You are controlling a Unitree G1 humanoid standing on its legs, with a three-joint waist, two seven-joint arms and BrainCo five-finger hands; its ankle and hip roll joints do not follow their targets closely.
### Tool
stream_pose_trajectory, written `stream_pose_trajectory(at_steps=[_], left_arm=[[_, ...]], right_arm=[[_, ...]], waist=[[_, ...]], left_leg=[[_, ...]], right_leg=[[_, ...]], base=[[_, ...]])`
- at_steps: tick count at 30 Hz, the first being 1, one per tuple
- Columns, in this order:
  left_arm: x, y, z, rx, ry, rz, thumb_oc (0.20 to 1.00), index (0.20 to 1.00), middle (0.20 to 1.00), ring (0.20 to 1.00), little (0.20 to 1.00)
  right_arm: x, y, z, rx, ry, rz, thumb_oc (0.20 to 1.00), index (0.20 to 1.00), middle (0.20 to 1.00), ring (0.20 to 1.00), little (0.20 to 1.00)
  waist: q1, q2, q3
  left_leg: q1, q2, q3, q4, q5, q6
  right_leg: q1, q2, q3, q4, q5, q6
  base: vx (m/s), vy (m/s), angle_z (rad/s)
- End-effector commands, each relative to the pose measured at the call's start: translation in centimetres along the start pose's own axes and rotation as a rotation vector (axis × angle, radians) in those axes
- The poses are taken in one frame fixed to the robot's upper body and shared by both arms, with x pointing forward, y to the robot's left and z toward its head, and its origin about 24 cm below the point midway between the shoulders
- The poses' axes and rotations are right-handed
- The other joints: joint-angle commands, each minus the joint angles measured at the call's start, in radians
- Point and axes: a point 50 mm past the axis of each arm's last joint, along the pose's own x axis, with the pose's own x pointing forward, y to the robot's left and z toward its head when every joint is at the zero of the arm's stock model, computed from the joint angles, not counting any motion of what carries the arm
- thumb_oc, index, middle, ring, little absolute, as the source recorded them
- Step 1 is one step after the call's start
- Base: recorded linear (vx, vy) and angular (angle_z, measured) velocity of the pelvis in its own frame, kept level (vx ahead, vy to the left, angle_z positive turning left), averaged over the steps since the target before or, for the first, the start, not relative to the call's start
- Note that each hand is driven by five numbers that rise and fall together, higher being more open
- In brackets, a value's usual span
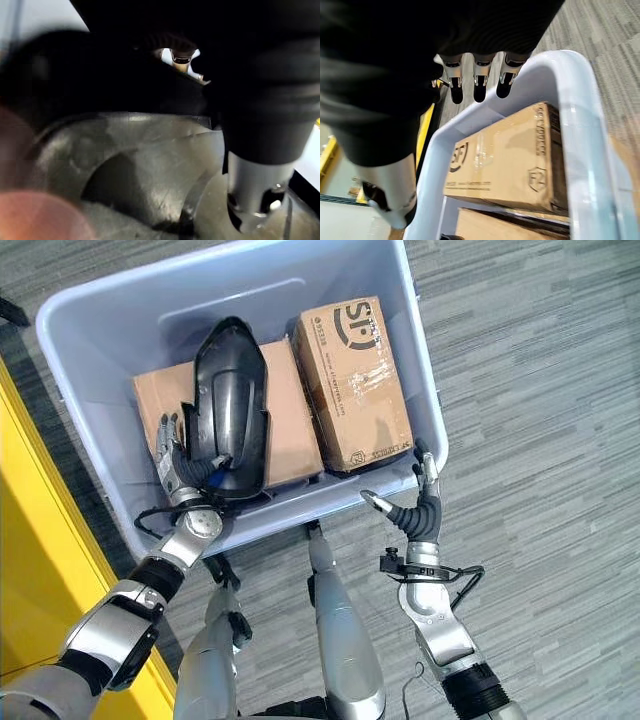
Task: Move parts from the plastic box to the shelf.
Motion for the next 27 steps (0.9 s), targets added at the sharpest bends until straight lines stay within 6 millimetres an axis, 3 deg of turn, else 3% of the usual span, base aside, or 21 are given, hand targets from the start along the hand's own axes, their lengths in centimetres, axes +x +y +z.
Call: stream_pose_trajectory(at_steps=[1, 3, 4, 5, 10, 11, 12, 13, 27], left_arm=[[2.3, 0.9, 0.4, 0.049, -0.018, 0.005, 1.000, 1.000, 1.000, 1.000, 1.000], [2.5, 0.7, 0.4, 0.074, -0.008, -0.010, 1.000, 1.000, 1.000, 1.000, 1.000], [2.6, 0.6, 0.4, 0.077, -0.003, -0.016, 1.000, 1.000, 1.000, 1.000, 1.000], [2.6, 0.4, 0.3, 0.089, 0.008, -0.024, 1.000, 1.000, 1.000, 1.000, 1.000], [3.3, 0.5, 0.1, 0.086, 0.071, -0.024, 1.000, 1.000, 1.000, 1.000, 1.000], [3.8, 0.9, -0.1, 0.059, 0.113, -0.011, 0.369, 0.369, 0.369, 0.369, 0.369], [3.8, 0.9, -0.1, 0.059, 0.113, -0.010, 0.247, 0.247, 0.247, 0.247, 0.247], [4.1, 1.1, -0.1, 0.060, 0.114, -0.004, 0.200, 0.200, 0.200, 0.200, 0.200], [3.3, 0.7, -0.7, 0.056, 0.117, -0.042, 0.200, 0.200, 0.200, 0.200, 0.200]], right_arm=[[2.1, -0.5, 3.0, 0.052, -0.177, -0.034, 1.000, 1.000, 1.000, 1.000, 1.000], [2.1, -0.5, 3.1, 0.055, -0.179, -0.029, 1.000, 1.000, 1.000, 1.000, 1.000], [2.1, -0.4, 3.1, 0.055, -0.180, -0.024, 1.000, 1.000, 1.000, 1.000, 1.000], [2.0, -0.4, 3.0, 0.054, -0.176, -0.023, 1.000, 1.000, 1.000, 1.000, 1.000], [2.0, 0.0, 3.0, 0.070, -0.177, 0.000, 1.000, 1.000, 1.000, 1.000, 1.000], [1.9, 0.3, 3.0, 0.086, -0.172, 0.012, 1.000, 1.000, 1.000, 1.000, 1.000], [1.9, 0.3, 3.0, 0.086, -0.172, 0.012, 1.000, 1.000, 1.000, 1.000, 1.000], [1.9, 0.3, 3.1, 0.090, -0.174, 0.015, 1.000, 1.000, 1.000, 1.000, 1.000], [1.5, -0.1, 2.8, 0.096, -0.155, 0.027, 1.000, 1.000, 1.000, 1.000, 1.000]], waist=[[-0.039, -0.016, 0.034], [-0.044, -0.013, 0.034], [-0.049, -0.019, 0.034], [-0.049, -0.014, 0.034], [-0.064, -0.022, 0.034], [-0.071, -0.025, 0.034], [-0.071, -0.025, 0.034], [-0.073, -0.026, 0.034], [-0.064, -0.005, 0.026]], left_leg=[[0.084, -0.010, -0.014, 0.012, -0.036, 0.006], [0.095, -0.010, -0.019, 0.012, -0.065, 0.002], [0.080, -0.010, -0.008, 0.012, -0.038, 0.005], [0.092, -0.009, -0.016, 0.012, -0.066, 0.002], [0.092, -0.008, 0.000, 0.012, -0.072, 0.001], [0.095, -0.004, 0.005, 0.012, -0.073, -0.001], [0.095, -0.004, 0.005, 0.012, -0.073, -0.001], [0.096, -0.003, 0.006, 0.012, -0.073, -0.002], [0.117, -0.005, -0.014, 0.012, -0.076, 0.000]], right_leg=[[0.069, -0.083, -0.039, 0.063, -0.094, 0.088], [0.077, -0.081, -0.036, 0.060, -0.114, 0.095], [0.058, -0.080, -0.033, 0.064, -0.094, 0.088], [0.070, -0.078, -0.032, 0.062, -0.114, 0.094], [0.055, -0.070, -0.020, 0.064, -0.113, 0.097], [0.053, -0.067, -0.015, 0.062, -0.111, 0.098], [0.053, -0.067, -0.015, 0.062, -0.111, 0.098], [0.053, -0.066, -0.014, 0.061, -0.111, 0.099], [0.079, -0.066, -0.028, 0.063, -0.126, 0.092]], base=[[0.01, 0.002, -0.08], [0.06, 0.025, -0.05], [0.10, 0.045, -0.02], [0.00, 0.000, 0.00], [0.02, 0.012, -0.01], [0.00, 0.000, 0.00], [0.00, 0.000, 0.00], [0.00, 0.000, 0.00], [0.00, 0.000, 0.00]])
